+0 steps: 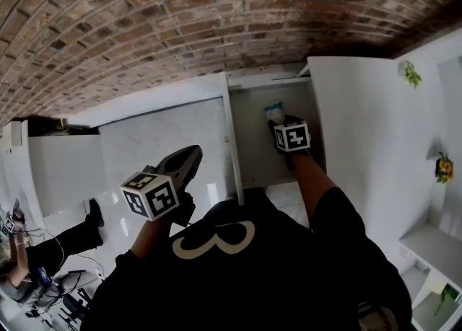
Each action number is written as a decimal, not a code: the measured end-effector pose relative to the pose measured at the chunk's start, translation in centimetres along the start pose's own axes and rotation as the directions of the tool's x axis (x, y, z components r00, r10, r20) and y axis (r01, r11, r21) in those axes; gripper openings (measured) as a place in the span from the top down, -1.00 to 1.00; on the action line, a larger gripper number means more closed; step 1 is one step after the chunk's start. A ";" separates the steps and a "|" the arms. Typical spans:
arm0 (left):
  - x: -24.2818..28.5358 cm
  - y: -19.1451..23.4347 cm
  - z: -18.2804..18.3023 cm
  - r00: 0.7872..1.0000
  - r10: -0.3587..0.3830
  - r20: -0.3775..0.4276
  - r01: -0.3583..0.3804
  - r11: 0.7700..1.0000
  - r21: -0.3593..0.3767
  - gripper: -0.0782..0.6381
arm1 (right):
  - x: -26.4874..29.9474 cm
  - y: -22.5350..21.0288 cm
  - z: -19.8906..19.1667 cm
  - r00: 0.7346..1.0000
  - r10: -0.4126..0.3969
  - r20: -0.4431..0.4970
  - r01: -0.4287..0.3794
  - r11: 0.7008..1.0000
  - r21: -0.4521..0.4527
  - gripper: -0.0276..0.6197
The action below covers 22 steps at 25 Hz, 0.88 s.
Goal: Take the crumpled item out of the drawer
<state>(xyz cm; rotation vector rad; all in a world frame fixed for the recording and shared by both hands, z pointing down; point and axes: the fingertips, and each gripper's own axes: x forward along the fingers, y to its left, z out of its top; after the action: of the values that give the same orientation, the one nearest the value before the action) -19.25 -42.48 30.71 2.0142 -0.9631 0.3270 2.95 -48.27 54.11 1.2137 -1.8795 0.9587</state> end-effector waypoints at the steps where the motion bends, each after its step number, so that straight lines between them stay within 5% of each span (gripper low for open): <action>1: -0.3 -0.3 0.3 1.000 -0.005 0.000 0.005 1.000 0.006 0.77 | -0.6 0.4 0.3 1.000 0.007 0.007 -0.007 1.000 0.007 0.18; 12: -4.7 -6.0 3.0 0.994 -0.097 0.049 0.091 0.990 0.105 0.77 | -11.1 6.4 3.8 0.974 0.103 0.199 -0.115 0.992 0.049 0.18; 22: -10.9 -10.1 4.1 0.977 -0.161 0.139 0.135 0.975 0.176 0.77 | -23.4 13.9 6.1 0.887 0.224 0.403 -0.223 0.973 -0.050 0.18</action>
<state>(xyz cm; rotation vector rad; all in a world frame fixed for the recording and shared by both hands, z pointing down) -19.57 -36.82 16.39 2.2768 -0.8960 0.1776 -3.48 -39.66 28.37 1.2889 -2.3916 0.8674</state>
